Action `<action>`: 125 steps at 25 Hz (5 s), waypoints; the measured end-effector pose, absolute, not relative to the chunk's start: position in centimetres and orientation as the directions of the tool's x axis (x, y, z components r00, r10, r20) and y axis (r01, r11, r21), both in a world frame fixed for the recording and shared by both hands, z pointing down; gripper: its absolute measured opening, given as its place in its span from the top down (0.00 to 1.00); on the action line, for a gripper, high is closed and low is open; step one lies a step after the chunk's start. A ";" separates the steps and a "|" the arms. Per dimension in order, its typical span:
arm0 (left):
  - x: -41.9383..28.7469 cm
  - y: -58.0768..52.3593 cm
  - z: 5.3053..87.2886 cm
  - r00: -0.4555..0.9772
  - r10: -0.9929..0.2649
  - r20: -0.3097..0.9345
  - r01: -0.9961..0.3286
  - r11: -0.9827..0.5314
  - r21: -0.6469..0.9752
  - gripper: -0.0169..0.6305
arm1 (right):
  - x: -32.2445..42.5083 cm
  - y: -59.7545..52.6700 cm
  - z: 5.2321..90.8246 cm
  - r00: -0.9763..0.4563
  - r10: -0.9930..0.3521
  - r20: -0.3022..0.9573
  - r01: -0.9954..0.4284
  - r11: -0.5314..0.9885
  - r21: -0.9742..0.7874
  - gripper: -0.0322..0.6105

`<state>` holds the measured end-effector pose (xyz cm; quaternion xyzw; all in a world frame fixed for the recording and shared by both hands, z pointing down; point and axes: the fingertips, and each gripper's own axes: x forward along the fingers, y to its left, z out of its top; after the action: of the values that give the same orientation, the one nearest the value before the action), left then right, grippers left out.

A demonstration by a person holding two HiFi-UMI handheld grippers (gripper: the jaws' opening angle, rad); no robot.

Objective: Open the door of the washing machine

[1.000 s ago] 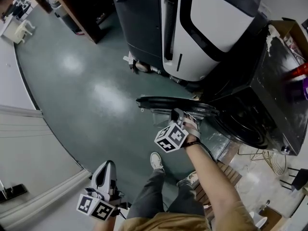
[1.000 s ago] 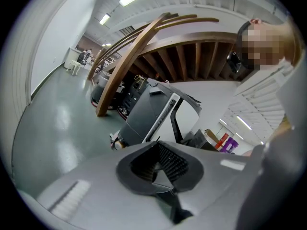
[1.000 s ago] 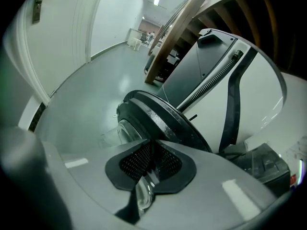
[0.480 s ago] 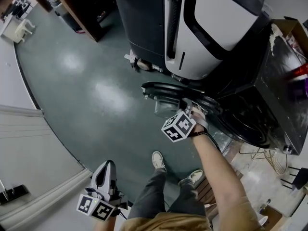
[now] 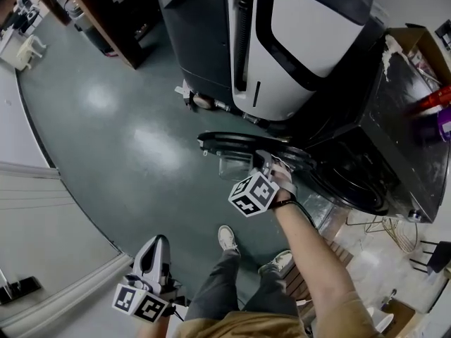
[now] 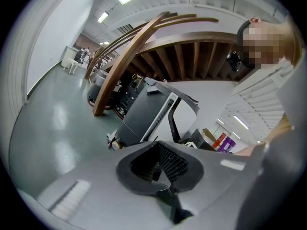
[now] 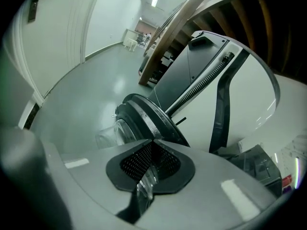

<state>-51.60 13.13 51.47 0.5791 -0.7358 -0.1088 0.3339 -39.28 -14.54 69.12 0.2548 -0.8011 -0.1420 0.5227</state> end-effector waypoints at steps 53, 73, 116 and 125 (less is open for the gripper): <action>-20.6 1.1 36.4 0.332 -0.938 0.098 -0.848 -0.251 0.466 0.88 | 8.2 -4.1 37.6 -0.305 -0.891 0.335 -0.900 0.385 0.205 0.94; -21.5 0.3 33.0 0.225 -0.974 0.024 -0.880 -0.192 0.435 0.88 | 13.8 -1.5 27.4 -0.307 -0.932 0.191 -0.904 0.349 0.248 0.94; -24.7 -2.2 33.4 0.277 -0.960 0.046 -0.863 -0.228 0.451 0.88 | 10.7 -0.9 25.2 -0.241 -0.960 0.142 -0.934 0.269 0.234 0.94; -24.2 -2.0 33.4 0.284 -0.958 0.039 -0.860 -0.236 0.452 0.88 | 11.3 -0.5 24.8 -0.236 -0.964 0.124 -0.936 0.259 0.238 0.94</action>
<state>-24.18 -1.95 33.38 0.7763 -0.5855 -0.1241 0.1978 11.28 -0.53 24.75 0.6059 -0.7840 -0.0568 0.1228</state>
